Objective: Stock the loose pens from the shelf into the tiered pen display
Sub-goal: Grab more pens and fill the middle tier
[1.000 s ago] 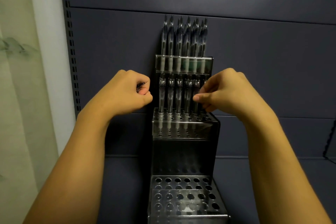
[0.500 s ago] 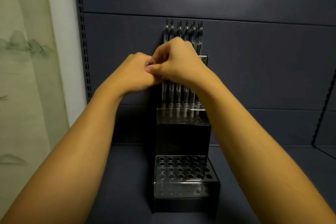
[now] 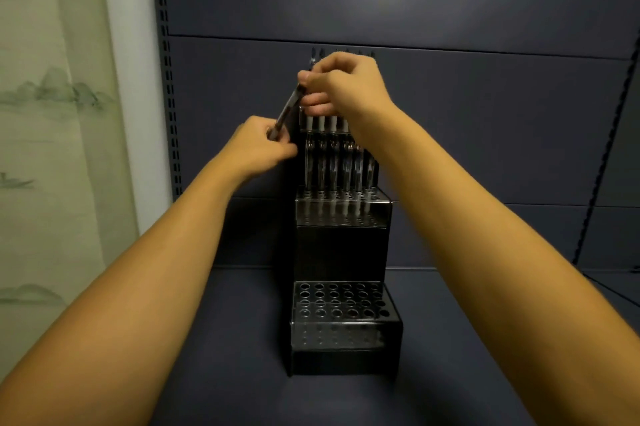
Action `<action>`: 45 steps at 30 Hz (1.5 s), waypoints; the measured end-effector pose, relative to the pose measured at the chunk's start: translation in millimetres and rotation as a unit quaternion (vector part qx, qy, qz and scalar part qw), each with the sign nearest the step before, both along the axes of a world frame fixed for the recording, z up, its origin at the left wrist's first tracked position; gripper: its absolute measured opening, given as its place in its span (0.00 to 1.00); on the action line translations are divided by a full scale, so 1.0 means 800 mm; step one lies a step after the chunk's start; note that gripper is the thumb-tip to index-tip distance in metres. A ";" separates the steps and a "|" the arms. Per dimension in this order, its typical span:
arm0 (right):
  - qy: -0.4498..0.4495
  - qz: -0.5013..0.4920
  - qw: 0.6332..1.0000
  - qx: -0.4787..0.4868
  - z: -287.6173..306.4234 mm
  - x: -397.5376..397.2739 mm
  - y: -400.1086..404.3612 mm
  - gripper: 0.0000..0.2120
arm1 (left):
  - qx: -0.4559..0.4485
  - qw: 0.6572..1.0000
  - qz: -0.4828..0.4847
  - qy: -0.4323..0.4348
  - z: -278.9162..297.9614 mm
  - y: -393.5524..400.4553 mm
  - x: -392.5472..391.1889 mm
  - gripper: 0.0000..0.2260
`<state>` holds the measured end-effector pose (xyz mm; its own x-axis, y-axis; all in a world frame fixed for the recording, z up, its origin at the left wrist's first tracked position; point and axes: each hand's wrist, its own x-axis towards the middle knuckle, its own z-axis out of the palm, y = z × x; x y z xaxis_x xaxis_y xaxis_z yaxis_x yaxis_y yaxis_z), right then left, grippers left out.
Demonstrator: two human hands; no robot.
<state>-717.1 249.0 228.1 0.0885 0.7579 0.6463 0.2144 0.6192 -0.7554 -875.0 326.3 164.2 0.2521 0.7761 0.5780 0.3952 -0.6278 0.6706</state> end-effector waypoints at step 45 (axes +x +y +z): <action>-0.293 -0.294 0.902 -0.117 -0.114 0.137 -0.019 0.16 | -0.065 0.871 0.170 0.456 -0.121 -0.039 -0.012 0.12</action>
<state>-607.9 233.4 137.2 0.2153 0.8132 0.5407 0.8592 0.1054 -0.5006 -884.4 294.8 67.8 0.3026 0.9397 0.1593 0.9493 -0.3122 0.0382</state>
